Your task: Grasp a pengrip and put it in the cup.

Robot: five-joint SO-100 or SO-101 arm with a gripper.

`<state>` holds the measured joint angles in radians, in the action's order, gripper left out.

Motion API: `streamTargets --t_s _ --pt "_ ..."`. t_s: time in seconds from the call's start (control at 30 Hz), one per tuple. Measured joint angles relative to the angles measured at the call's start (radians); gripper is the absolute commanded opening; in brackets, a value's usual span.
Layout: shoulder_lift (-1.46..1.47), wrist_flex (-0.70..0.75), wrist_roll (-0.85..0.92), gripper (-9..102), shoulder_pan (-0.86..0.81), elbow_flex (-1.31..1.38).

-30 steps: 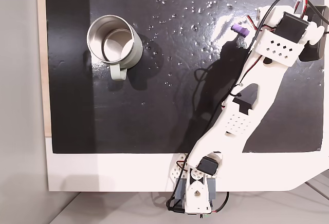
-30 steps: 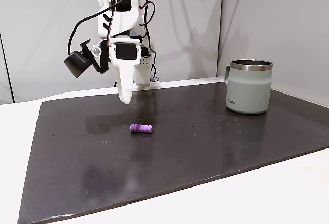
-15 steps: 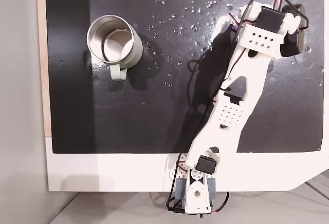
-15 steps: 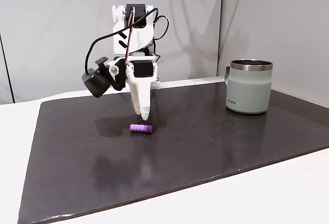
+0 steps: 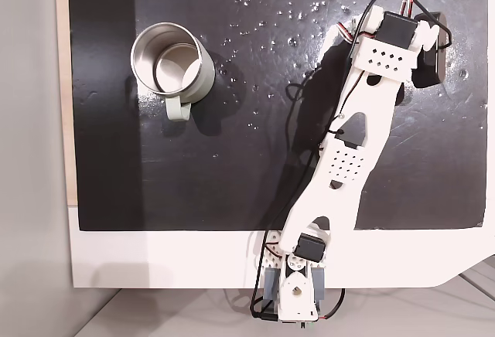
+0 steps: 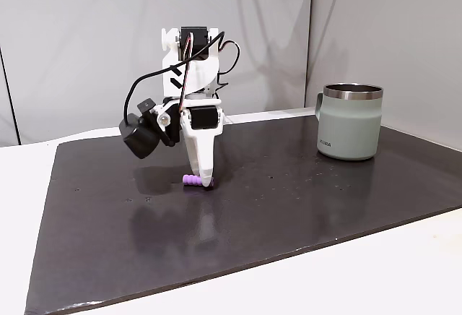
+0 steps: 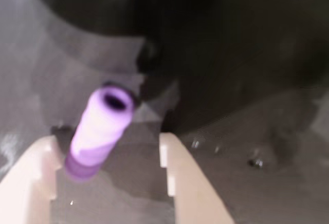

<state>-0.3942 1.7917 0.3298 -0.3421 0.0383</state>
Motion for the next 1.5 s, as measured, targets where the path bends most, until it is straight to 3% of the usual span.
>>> streamTargets --t_s 0.33,0.5,0.9,1.2,1.5 --pt "0.069 0.006 0.008 15 -0.034 0.078" --pt "0.075 0.006 0.008 0 -0.034 0.086" --pt "0.074 0.006 0.008 0 -0.044 0.098" --pt "-0.17 0.005 -0.02 0 -0.037 0.087" --pt "-0.5 0.005 -0.109 0 0.166 0.032"
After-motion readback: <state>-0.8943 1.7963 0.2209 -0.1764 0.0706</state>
